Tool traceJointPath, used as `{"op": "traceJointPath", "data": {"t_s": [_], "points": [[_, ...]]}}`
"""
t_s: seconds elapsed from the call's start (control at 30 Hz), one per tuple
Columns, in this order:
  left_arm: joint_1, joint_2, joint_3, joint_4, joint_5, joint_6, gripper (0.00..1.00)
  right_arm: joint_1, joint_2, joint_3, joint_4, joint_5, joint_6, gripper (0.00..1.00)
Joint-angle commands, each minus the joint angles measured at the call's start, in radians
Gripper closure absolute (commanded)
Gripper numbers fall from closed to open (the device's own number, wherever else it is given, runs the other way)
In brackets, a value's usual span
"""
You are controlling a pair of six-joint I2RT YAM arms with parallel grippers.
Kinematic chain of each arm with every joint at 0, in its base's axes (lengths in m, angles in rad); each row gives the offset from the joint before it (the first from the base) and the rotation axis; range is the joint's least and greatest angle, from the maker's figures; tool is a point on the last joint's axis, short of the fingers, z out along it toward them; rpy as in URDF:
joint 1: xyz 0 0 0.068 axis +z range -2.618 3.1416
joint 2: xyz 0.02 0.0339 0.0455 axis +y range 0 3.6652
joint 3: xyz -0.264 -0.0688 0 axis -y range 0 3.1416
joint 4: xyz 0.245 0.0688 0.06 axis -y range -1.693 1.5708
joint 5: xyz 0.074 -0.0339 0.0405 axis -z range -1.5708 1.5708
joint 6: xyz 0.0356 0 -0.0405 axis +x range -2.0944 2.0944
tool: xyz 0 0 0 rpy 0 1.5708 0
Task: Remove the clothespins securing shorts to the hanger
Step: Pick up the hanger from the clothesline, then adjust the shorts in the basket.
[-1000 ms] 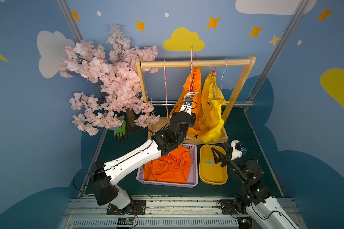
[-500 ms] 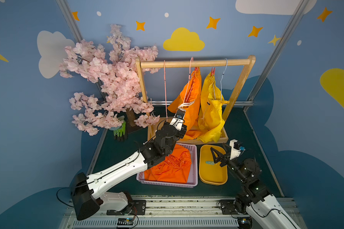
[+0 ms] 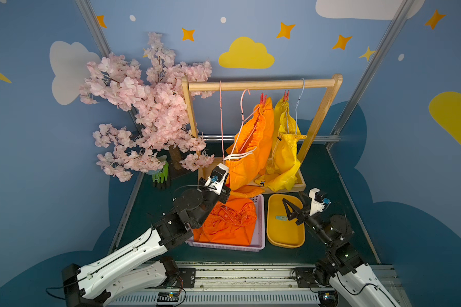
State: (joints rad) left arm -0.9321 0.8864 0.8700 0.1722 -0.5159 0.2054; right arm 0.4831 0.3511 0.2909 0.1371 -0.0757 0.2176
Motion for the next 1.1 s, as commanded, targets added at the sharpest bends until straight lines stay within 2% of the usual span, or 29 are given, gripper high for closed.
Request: {"op": "traceJointPath", "data": {"t_s": [0.0,0.23,0.47,0.87,1.07], "points": [[-0.002,-0.071,0.013,0.044,0.043,0.023,0.97,0.009,-0.028,0.015,-0.014,-0.007,-0.032,0.08],[-0.003,-0.222,-0.049,0.064,0.101,0.012,0.97,0.030,-0.021,0.068,-0.056,0.002,-0.072,0.08],[-0.002,-0.370,-0.134,0.174,0.187,0.035,0.97,0.105,0.071,0.224,-0.147,0.008,-0.105,0.07],[-0.001,-0.536,-0.189,0.224,0.223,0.058,0.97,0.346,0.278,0.469,-0.157,0.119,-0.243,0.07],[-0.002,-0.600,-0.196,0.130,0.242,0.099,0.97,0.449,0.373,0.548,-0.121,0.173,-0.326,0.07]]}}
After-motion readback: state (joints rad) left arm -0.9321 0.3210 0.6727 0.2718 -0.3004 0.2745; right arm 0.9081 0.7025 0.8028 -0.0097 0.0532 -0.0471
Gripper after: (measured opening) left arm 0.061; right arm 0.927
